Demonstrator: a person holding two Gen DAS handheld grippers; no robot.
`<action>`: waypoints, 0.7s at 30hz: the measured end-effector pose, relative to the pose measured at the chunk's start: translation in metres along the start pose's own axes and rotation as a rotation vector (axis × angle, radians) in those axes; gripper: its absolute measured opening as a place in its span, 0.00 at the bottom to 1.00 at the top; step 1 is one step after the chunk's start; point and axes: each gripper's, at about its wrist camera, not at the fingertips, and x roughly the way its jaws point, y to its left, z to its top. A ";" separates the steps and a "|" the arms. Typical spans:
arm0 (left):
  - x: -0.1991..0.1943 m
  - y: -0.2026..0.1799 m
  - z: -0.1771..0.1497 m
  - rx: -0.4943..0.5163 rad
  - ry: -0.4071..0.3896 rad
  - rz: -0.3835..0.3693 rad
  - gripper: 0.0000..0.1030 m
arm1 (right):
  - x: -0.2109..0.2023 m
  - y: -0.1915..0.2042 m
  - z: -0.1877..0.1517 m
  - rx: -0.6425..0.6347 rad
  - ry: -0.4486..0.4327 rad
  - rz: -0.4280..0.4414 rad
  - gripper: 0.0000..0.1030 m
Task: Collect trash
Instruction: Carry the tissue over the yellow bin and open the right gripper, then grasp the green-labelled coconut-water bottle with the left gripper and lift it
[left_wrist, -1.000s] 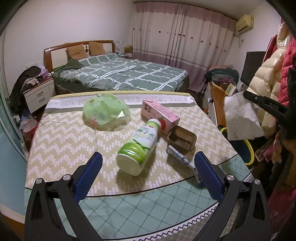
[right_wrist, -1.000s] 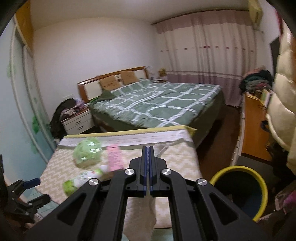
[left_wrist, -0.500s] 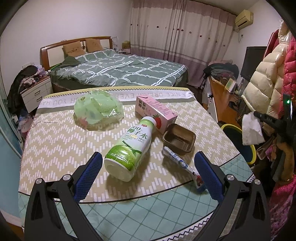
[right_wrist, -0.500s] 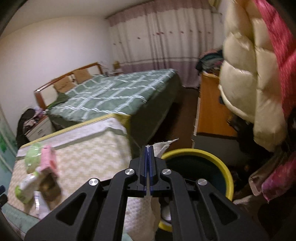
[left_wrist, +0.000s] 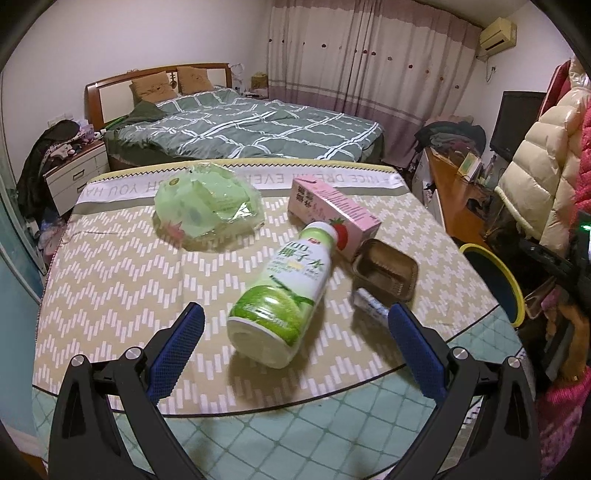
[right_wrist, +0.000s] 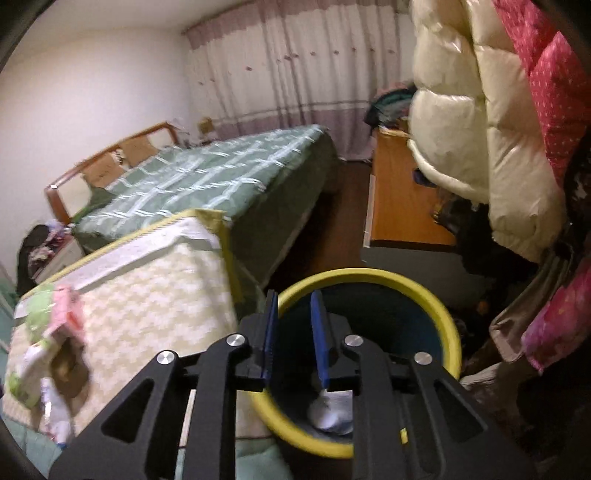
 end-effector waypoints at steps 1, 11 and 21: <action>0.002 0.002 0.000 0.002 0.007 0.003 0.95 | -0.003 0.007 -0.004 -0.007 -0.005 0.018 0.19; 0.034 0.016 -0.006 0.087 0.066 -0.016 0.94 | -0.002 0.054 -0.034 -0.056 0.034 0.157 0.21; 0.048 0.020 -0.009 0.151 0.079 -0.052 0.75 | -0.001 0.049 -0.034 -0.042 0.048 0.172 0.22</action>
